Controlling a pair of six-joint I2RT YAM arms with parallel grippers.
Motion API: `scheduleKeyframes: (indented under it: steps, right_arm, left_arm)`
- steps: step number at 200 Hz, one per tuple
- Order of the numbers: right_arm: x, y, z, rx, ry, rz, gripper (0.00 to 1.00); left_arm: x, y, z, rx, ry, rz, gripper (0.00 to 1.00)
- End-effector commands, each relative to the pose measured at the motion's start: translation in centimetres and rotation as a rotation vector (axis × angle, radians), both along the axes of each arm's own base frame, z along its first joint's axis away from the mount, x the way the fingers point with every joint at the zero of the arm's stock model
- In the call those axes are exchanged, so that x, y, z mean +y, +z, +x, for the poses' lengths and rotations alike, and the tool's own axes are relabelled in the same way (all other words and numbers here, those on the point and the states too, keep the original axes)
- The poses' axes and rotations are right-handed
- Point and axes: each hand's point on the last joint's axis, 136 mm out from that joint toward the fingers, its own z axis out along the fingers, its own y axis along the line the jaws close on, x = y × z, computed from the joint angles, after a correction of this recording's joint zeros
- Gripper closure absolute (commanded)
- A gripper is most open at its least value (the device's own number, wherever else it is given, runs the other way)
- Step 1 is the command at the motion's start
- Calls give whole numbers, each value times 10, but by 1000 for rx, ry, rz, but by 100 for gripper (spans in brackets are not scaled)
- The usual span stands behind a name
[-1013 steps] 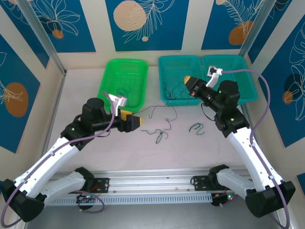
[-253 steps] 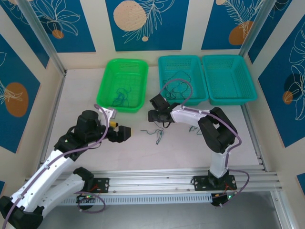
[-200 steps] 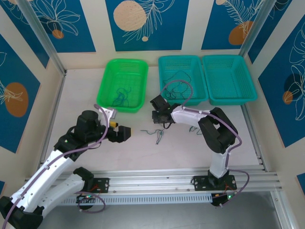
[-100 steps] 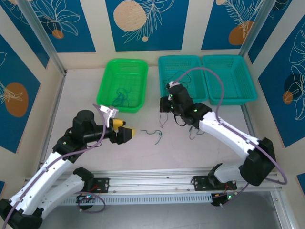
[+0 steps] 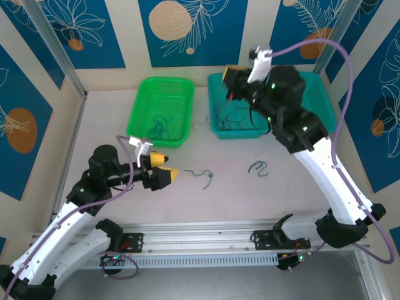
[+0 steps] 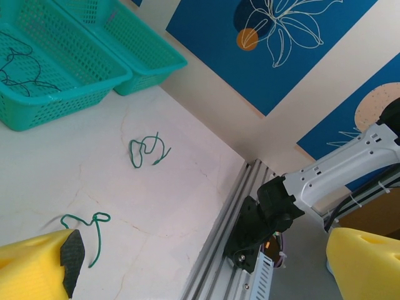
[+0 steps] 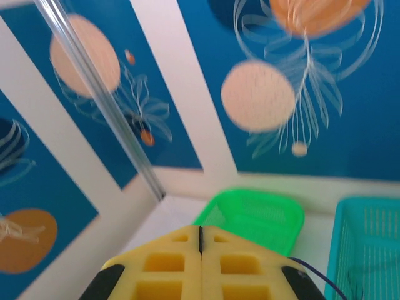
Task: Untangle the cables
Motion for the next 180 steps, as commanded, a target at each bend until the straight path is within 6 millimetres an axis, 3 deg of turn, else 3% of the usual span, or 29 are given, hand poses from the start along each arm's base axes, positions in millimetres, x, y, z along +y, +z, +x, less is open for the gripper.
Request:
scheduleKeyframes:
  steps: [1,29,49,69,89,127,140,150,164,180]
  right_arm:
    - [-1,6,36,-16,-3,-40,100]
    - [-16,-3,94,48,-55,-20,100]
    - [-27,-31,137,127,-93,-15,100]
    - [-37,-77,178,218,-139,-13,100]
    - [-47,-128,206,322,-175,-11,100]
    - [-61,-236,232,542,-233,-21,100]
    - [-56,-263,232,613,-194,-44,86]
    - [-53,-278,229,667,-167,-66,60]
    - [-51,-283,226,695,-143,-80,44]
    - [-50,-271,218,679,-130,-83,32]
  left_arm:
    - [-1,12,-5,-39,-22,-27,0]
    - [3,8,-7,-40,-12,-2,0]
    - [8,1,-7,-32,14,37,0]
    - [11,-5,-7,-29,32,62,0]
    - [13,-10,-6,-23,41,78,0]
    - [15,-16,-5,-22,50,105,0]
    - [16,-18,-4,-21,57,117,0]
    - [16,-20,-4,-18,60,126,0]
    - [16,-21,-3,-17,59,133,0]
    - [16,-22,-2,-12,62,135,0]
